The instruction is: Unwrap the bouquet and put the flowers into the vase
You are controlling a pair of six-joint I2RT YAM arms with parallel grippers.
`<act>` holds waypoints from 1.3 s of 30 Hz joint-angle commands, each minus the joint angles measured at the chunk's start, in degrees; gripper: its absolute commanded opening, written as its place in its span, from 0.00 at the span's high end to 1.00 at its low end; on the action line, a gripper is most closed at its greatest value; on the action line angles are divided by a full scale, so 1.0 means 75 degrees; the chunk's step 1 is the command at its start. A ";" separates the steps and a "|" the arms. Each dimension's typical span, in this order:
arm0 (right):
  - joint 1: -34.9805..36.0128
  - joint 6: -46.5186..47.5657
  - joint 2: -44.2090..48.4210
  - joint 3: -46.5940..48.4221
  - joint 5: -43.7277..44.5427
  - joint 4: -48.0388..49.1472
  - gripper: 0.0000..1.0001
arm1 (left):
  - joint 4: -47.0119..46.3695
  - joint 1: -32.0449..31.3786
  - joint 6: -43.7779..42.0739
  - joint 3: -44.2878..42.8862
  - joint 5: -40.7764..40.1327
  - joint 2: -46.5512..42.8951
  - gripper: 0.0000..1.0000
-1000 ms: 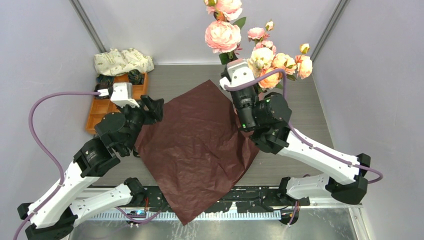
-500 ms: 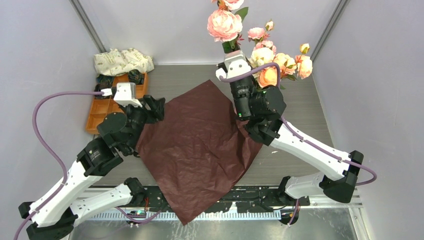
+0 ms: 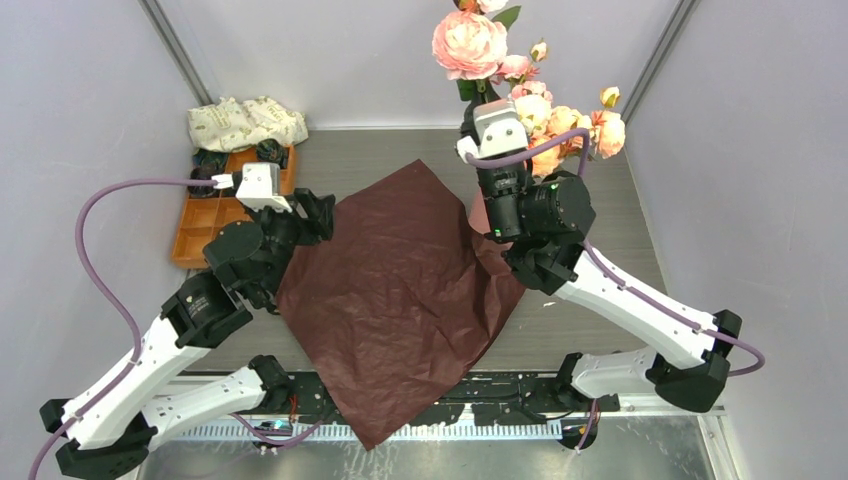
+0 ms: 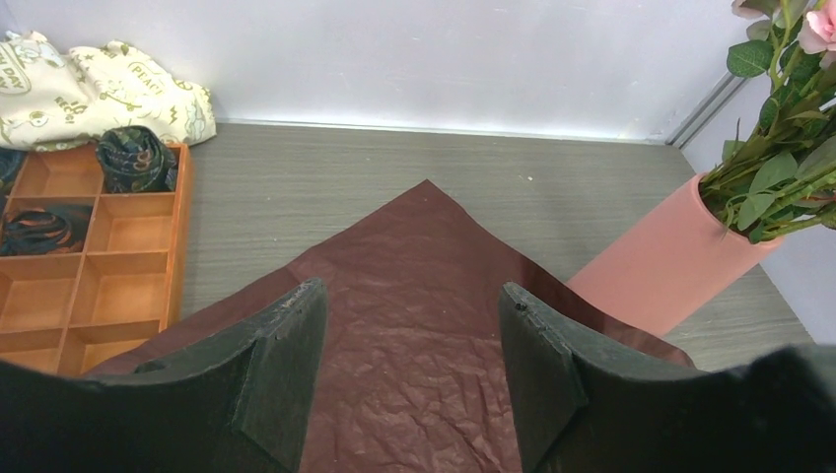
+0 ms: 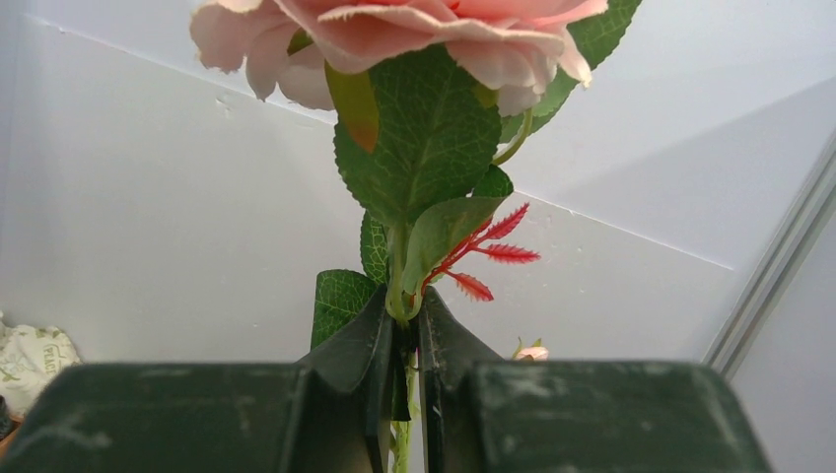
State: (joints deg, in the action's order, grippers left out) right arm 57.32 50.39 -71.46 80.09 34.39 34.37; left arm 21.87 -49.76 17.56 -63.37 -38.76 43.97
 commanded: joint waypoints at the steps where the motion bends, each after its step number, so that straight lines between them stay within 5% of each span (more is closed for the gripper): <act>1: -0.0077 -0.0280 0.0450 -0.0256 0.0083 0.0492 0.99 | -0.0536 -0.0022 -0.0033 0.0042 -0.0033 -0.0027 0.36; 39: -0.0539 -0.3335 0.2244 -0.4740 0.1757 0.0974 0.99 | -0.0672 -0.0022 0.0008 0.0171 0.0151 0.0008 0.36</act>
State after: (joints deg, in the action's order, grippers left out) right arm 53.63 29.89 -56.51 46.13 44.66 40.49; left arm 20.29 -49.76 17.56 -61.98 -37.85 44.03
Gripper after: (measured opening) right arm 0.167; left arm 0.643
